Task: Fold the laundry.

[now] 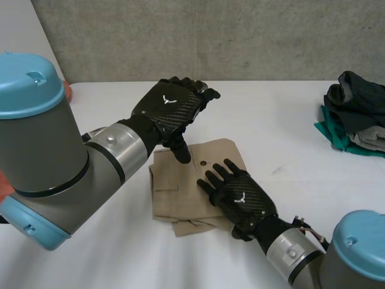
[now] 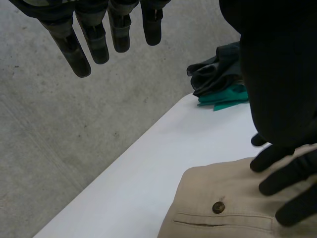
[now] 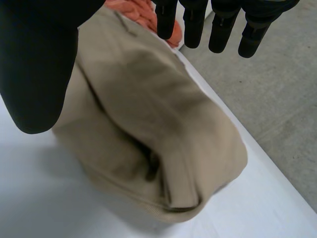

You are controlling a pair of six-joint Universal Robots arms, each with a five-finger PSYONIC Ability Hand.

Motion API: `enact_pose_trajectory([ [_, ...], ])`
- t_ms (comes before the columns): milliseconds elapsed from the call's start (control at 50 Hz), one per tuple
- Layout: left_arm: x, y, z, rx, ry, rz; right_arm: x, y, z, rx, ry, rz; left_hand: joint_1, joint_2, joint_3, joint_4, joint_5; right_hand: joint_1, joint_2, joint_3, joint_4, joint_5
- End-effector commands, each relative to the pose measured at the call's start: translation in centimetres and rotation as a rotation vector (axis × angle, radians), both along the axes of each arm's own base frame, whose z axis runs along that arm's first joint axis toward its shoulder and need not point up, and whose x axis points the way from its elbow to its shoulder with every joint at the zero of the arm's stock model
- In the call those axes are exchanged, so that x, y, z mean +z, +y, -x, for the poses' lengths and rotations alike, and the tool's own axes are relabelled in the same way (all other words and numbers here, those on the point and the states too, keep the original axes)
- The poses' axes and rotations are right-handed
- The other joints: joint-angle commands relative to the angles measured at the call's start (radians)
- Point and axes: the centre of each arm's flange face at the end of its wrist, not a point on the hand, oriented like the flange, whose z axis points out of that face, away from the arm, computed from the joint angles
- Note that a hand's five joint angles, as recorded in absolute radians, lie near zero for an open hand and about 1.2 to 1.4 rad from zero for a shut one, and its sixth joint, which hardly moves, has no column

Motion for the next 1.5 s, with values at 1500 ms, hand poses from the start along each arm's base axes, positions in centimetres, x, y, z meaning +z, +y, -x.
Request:
enact_pose_trajectory([
  [1500,1.3,1.5,-0.3,-0.015,0.04,0.026,11.0,-20.3,-2.1,-0.247,-0.305,0.552,0.025,-0.007,-0.013,-0.007,-0.026,1.164,1.185,1.18,1.184,1.18],
])
